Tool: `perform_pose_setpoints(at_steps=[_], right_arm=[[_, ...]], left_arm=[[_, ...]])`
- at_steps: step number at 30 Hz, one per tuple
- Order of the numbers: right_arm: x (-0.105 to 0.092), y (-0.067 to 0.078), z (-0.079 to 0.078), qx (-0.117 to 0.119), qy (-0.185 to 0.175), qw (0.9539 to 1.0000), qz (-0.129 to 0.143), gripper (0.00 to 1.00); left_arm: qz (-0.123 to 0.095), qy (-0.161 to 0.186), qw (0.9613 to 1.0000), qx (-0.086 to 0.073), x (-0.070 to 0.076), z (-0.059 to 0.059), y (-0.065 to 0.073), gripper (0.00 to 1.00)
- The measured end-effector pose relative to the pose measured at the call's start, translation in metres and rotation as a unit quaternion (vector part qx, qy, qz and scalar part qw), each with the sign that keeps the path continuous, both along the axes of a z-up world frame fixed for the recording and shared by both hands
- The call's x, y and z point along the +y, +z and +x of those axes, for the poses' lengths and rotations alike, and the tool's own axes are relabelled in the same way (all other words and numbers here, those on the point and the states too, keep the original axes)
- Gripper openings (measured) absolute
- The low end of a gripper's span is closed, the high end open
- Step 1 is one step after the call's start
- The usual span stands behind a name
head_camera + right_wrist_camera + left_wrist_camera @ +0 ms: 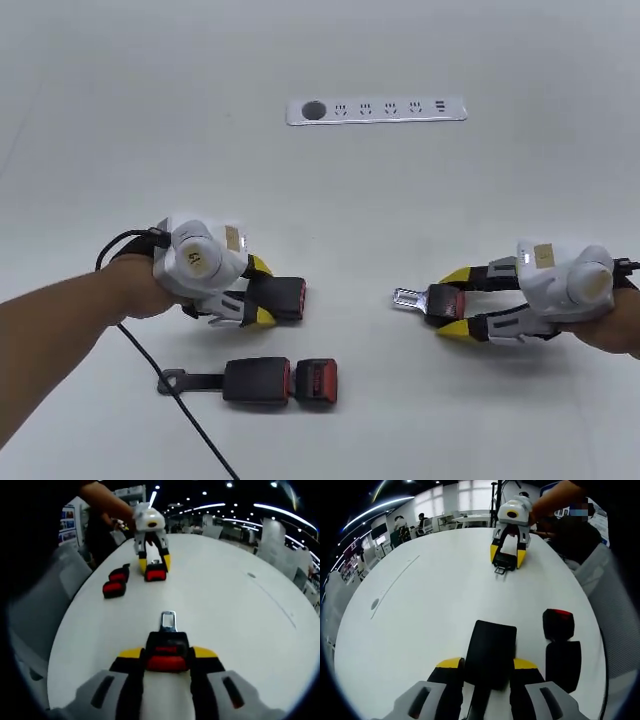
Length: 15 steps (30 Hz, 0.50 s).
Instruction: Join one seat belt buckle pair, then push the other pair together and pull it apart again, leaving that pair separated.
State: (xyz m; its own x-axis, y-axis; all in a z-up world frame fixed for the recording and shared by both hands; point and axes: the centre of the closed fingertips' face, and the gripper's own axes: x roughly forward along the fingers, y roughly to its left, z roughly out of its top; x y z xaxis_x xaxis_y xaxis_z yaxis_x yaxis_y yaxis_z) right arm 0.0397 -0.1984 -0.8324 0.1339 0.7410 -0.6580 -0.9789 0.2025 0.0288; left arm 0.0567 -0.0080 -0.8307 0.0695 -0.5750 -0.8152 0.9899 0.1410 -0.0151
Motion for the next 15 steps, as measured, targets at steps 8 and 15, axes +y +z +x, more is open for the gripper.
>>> perform_pose_setpoints(at_steps=[8, 15], right_arm=[[0.005, 0.001, 0.0, 0.001, -0.003, 1.0, 0.004, 0.36], [0.015, -0.001, 0.005, 0.005, 0.004, 1.0, 0.005, 0.36]], left_arm=[[0.003, 0.002, 1.0, 0.002, 0.0, 0.0, 0.0, 0.37], [0.005, 0.003, 1.0, 0.003, 0.0, 0.0, 0.0, 0.37]])
